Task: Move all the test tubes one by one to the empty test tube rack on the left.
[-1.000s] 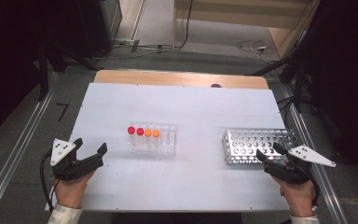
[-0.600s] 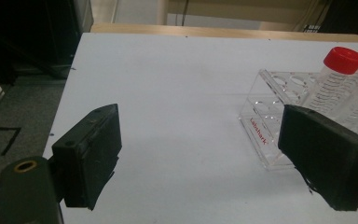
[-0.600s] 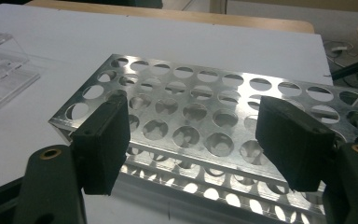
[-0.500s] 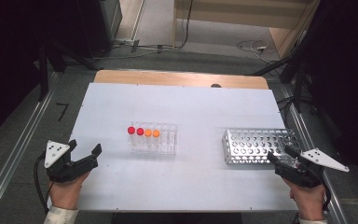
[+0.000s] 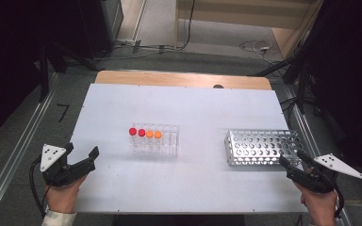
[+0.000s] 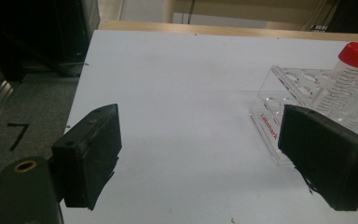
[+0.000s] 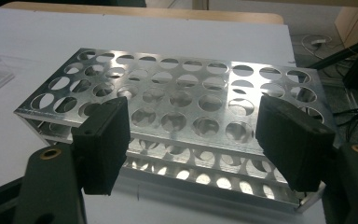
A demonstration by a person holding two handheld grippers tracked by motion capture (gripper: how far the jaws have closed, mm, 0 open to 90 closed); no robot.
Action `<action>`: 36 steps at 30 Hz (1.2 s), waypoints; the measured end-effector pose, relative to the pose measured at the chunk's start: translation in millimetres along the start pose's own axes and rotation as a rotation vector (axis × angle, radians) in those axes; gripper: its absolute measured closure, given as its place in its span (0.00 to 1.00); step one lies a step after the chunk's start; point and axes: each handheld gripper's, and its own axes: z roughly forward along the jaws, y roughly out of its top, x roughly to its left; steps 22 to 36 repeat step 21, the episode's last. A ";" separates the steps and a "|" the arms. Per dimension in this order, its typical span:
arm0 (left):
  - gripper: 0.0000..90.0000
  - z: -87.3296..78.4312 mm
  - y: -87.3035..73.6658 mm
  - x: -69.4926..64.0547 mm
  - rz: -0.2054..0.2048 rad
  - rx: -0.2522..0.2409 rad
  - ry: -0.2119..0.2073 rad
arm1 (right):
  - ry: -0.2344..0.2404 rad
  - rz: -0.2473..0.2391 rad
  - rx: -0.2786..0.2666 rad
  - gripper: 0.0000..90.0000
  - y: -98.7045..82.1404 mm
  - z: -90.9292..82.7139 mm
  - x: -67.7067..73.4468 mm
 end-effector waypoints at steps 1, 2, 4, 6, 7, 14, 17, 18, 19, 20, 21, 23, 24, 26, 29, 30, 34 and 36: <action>0.15 -0.1 -0.1 0.2 0.000 0.001 0.000 | -0.004 0.005 0.002 0.27 -0.7 -0.6 -0.7; 0.15 -0.5 -0.2 0.3 0.000 0.002 0.002 | -0.005 0.007 0.005 0.27 -1.4 -0.8 -1.6; 0.15 -1.0 -0.3 0.6 0.002 0.003 0.004 | -0.012 0.008 0.007 0.27 -2.6 -1.0 -3.2; 0.15 -1.1 -0.8 0.8 0.004 0.007 0.008 | -0.016 0.014 0.007 0.27 -3.2 -1.6 -5.2; 0.15 -0.9 -1.1 1.0 0.004 0.009 0.007 | -0.019 0.014 0.005 0.27 -3.5 -1.9 -6.4; 0.15 0.1 -2.2 3.6 0.000 0.011 0.017 | -0.036 0.031 0.007 0.27 -5.7 -3.8 -13.0; 0.15 1.1 -2.8 3.2 0.001 0.017 0.018 | -0.041 0.041 0.011 0.27 -7.2 -3.6 -16.1; 0.15 1.8 -3.2 3.3 0.005 0.019 0.021 | -0.045 0.040 0.012 0.27 -7.5 -3.6 -17.2; 0.15 2.6 -4.0 3.5 0.007 0.024 0.020 | -0.046 0.042 0.011 0.27 -7.7 -3.9 -17.8; 0.15 4.2 -5.1 3.7 0.011 0.030 0.026 | -0.048 0.044 0.006 0.27 -7.6 -4.5 -18.3; 0.15 6.5 -6.9 4.1 0.013 0.036 0.033 | -0.050 0.046 0.004 0.27 -7.3 -5.5 -18.4; 0.15 6.5 -6.9 4.1 0.013 0.036 0.033 | -0.050 0.046 0.004 0.27 -7.3 -5.5 -18.4; 0.15 6.5 -6.9 4.1 0.013 0.036 0.033 | -0.050 0.046 0.004 0.27 -7.3 -5.5 -18.4; 0.15 6.5 -6.9 4.1 0.013 0.036 0.033 | -0.050 0.046 0.004 0.27 -7.3 -5.5 -18.4; 0.15 6.5 -6.9 4.1 0.013 0.036 0.033 | -0.050 0.046 0.004 0.27 -7.3 -5.5 -18.4; 0.15 6.5 -6.9 4.1 0.013 0.036 0.033 | -0.050 0.046 0.004 0.27 -7.3 -5.5 -18.4; 0.15 6.5 -6.9 4.1 0.013 0.036 0.033 | -0.050 0.046 0.004 0.27 -7.3 -5.5 -18.4; 0.15 6.5 -6.9 4.1 0.013 0.036 0.033 | -0.050 0.046 0.004 0.27 -7.3 -5.5 -18.4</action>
